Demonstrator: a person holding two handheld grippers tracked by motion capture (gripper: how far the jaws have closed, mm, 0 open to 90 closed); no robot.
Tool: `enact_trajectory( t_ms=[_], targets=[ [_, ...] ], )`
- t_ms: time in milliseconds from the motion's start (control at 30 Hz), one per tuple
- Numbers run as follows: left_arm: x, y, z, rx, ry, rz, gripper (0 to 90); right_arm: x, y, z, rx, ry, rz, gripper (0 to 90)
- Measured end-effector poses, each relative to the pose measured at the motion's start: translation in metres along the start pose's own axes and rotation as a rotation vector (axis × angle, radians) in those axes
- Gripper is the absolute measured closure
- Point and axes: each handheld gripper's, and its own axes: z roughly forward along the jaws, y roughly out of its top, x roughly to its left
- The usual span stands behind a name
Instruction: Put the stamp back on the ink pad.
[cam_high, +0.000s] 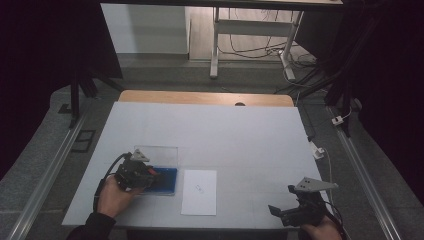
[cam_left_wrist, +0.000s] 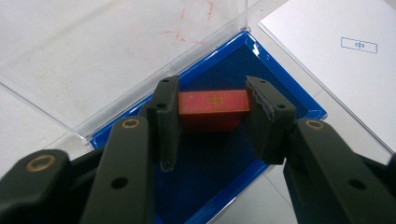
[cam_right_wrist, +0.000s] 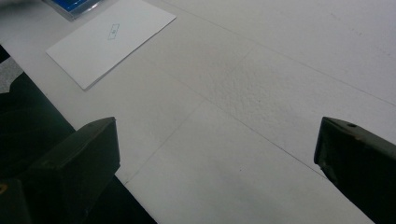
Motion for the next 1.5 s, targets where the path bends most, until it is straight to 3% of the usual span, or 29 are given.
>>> enact_trajectory(
  t_ms=[167, 600, 833, 1000, 1267, 1500],
  targets=[
    [0.000, 0.000, 0.000, -0.002, 0.007, -0.005, 54.5, 0.000, 0.000, 0.000, 0.000, -0.001, 0.000, 0.4],
    [0.002, 0.000, -0.007, -0.077, -0.006, -0.032, 35.2, 0.000, 0.000, 0.000, -0.004, 0.003, 0.001, 0.4],
    [0.004, -0.001, -0.012, -0.127, -0.025, -0.054, 19.8, 0.000, 0.000, 0.000, -0.003, 0.000, 0.000, 0.4],
    [0.004, 0.000, -0.020, -0.170, -0.068, -0.080, 10.5, 0.000, 0.000, 0.000, -0.002, -0.001, 0.001, 0.4],
    [0.001, 0.000, -0.033, -0.185, -0.076, -0.074, 7.4, 0.000, 0.000, 0.000, -0.001, -0.001, 0.005, 0.4],
    [0.003, -0.006, -0.044, -0.218, -0.119, -0.101, 5.1, 0.000, 0.000, 0.000, 0.000, -0.001, 0.005, 0.4]
  ],
)
